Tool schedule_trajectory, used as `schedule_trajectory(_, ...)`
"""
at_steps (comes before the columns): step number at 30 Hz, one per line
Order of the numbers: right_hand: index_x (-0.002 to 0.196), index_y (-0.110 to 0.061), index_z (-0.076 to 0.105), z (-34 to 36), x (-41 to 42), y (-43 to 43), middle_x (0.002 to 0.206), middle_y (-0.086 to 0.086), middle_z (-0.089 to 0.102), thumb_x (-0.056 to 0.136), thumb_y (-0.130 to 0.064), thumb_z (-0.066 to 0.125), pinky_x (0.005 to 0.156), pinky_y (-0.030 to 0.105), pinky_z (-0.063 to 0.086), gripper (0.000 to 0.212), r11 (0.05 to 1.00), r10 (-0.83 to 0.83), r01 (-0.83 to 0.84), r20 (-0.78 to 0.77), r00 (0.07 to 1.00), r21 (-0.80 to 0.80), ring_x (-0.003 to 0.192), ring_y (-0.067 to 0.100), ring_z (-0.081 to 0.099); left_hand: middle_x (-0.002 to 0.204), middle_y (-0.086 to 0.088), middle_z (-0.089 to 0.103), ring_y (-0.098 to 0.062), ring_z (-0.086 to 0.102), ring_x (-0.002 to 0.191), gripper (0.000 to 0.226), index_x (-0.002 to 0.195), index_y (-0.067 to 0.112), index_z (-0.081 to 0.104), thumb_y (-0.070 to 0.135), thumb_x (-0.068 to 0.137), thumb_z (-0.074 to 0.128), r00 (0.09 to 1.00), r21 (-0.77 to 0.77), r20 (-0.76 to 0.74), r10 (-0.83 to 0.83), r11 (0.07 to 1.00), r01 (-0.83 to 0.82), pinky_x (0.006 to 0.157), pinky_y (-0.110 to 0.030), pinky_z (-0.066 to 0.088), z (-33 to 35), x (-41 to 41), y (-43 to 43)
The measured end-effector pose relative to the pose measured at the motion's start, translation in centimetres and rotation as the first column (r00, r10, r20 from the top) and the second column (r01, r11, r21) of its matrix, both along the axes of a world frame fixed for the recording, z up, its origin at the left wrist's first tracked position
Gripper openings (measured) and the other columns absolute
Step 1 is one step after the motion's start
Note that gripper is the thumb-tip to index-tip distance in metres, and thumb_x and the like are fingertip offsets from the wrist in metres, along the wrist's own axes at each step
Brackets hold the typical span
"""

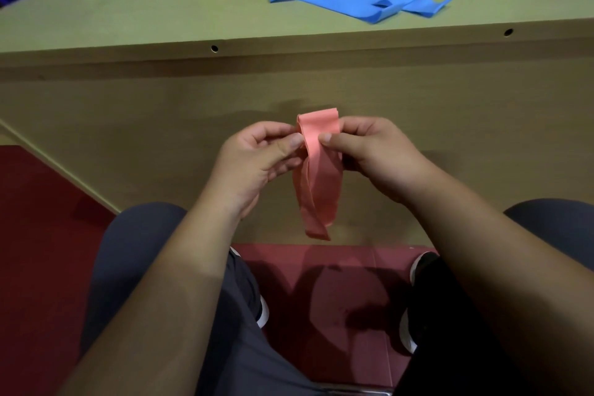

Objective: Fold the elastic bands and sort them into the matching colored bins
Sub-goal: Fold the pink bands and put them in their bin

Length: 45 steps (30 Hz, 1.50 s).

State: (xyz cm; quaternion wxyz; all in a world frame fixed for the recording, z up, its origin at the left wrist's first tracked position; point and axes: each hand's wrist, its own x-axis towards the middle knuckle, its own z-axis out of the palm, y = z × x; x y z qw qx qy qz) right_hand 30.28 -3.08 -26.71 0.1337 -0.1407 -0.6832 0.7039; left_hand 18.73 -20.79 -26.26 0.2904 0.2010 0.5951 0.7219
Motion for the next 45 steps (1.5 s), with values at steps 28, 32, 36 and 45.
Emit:
schedule_trajectory(28, 0.098, -0.009, 0.084, -0.4, 0.0, 0.0, 0.076, 0.007, 0.074, 0.097, -0.017, 0.077, 0.076, 0.04, 0.049, 0.01, 0.986, -0.103, 0.093, 0.065, 0.993, 0.136, 0.073, 0.023, 0.06, 0.08, -0.012, 0.078, -0.018, 0.076, 0.068, 0.008, 0.094, 0.004, 0.069, -0.004, 0.096, 0.069, 0.951, -0.171, -0.28, 0.132, 0.968, -0.185, 0.066, -0.024, 0.061, -0.8, 1.0, 1.6)
schedule_trajectory(32, 0.096, -0.011, 0.083, -0.4, 0.1, 0.0, 0.076, 0.007, 0.069, 0.098, -0.019, 0.076, 0.069, 0.032, 0.046, 0.011, 0.967, -0.128, 0.112, 0.057, 0.99, 0.228, 0.068, 0.015, 0.055, 0.078, -0.012, 0.078, -0.022, 0.078, 0.072, 0.014, 0.089, 0.009, 0.067, -0.004, 0.094, 0.067, 0.93, -0.204, -0.331, 0.16, 0.95, -0.236, 0.065, -0.024, 0.057, -0.9, 0.9, 1.6)
schedule_trajectory(36, 0.094, -0.011, 0.082, -0.1, 0.2, 0.1, 0.073, 0.003, 0.07, 0.099, -0.017, 0.074, 0.065, 0.03, 0.048, 0.011, 0.957, -0.156, 0.142, 0.035, 0.987, 0.252, 0.066, 0.013, 0.058, 0.076, -0.01, 0.078, -0.021, 0.078, 0.069, 0.012, 0.09, 0.008, 0.066, -0.004, 0.089, 0.063, 0.909, -0.244, -0.354, 0.22, 0.916, -0.317, 0.063, -0.028, 0.057, -0.8, 1.0, 1.5)
schedule_trajectory(45, 0.089, -0.017, 0.079, 0.0, 0.4, 0.6, 0.084, 0.006, 0.08, 0.099, -0.019, 0.073, 0.073, 0.034, 0.058, 0.012, 0.897, -0.103, 0.048, 0.103, 0.989, 0.439, 0.074, 0.016, 0.074, 0.085, 0.002, 0.07, -0.017, 0.068, 0.076, 0.007, 0.088, 0.023, 0.062, 0.02, 0.086, 0.067, 0.678, -0.375, -0.726, 0.118, 0.758, -0.534, 0.067, -0.033, 0.056, -1.2, -0.4, 0.4)
